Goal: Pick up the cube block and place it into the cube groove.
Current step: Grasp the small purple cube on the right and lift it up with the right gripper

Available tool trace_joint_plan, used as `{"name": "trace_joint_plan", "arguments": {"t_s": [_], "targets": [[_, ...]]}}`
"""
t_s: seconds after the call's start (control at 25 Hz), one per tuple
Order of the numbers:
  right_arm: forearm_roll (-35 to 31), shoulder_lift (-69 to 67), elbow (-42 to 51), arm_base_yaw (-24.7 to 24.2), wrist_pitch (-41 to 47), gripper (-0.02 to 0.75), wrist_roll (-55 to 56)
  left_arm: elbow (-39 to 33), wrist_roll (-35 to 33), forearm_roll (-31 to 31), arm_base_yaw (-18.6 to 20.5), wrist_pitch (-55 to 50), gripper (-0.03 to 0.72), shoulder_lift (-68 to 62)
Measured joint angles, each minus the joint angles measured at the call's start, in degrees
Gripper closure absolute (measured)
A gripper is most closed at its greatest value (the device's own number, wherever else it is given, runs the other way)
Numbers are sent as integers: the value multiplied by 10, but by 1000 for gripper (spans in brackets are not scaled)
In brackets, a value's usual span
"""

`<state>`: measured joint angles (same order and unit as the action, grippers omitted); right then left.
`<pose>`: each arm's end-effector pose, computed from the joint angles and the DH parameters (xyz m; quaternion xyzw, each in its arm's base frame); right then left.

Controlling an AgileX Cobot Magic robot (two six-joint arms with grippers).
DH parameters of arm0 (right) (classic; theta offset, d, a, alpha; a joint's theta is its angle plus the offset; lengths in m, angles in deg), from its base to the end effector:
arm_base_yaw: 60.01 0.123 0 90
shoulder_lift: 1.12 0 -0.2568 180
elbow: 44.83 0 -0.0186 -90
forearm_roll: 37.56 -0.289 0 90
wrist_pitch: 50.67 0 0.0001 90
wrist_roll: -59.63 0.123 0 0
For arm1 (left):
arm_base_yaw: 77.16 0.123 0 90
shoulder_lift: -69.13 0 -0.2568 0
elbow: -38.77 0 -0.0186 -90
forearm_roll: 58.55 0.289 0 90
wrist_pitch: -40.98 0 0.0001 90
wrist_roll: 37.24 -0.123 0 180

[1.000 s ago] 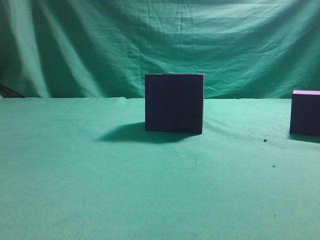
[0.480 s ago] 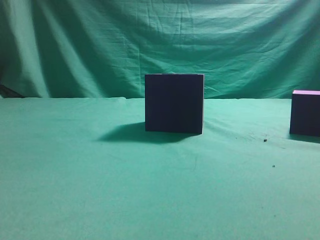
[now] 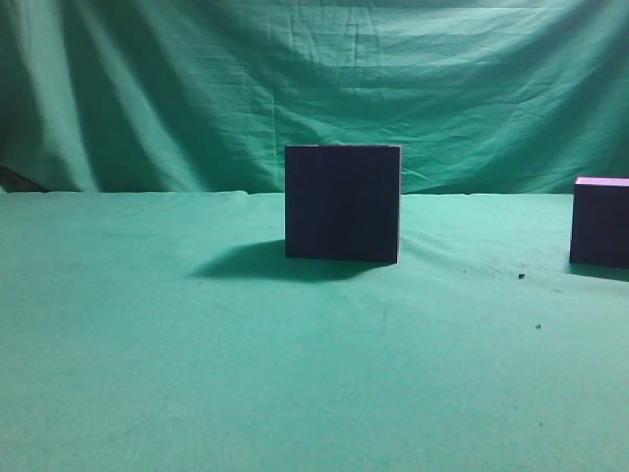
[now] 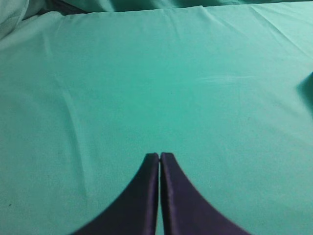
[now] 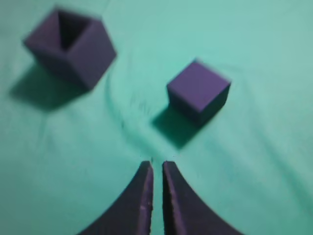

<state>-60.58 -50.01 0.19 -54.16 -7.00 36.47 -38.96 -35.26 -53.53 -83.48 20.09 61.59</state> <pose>0.1997 0.0539 0.2312 -0.1468 0.9056 0.1253 0.3777 0.1495 -0.0127 0.1649 0.0536 0.7973 -0.0065 0.6012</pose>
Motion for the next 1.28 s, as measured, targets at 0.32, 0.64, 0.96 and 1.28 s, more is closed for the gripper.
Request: {"name": "trace_joint_plan", "arguments": {"t_s": [0.32, 0.64, 0.96, 1.28], "targets": [[122, -206, -179, 64, 183, 690, -30, 0, 0, 0, 0, 0, 688, 0], [283, -351, -255, 151, 203, 690, -16, 0, 0, 0, 0, 0, 688, 0], [294, -473, -328, 155, 192, 284, -6, 0, 0, 0, 0, 0, 688, 0], [309, -563, -385, 142, 187, 132, 4, 0, 0, 0, 0, 0, 688, 0]]}}
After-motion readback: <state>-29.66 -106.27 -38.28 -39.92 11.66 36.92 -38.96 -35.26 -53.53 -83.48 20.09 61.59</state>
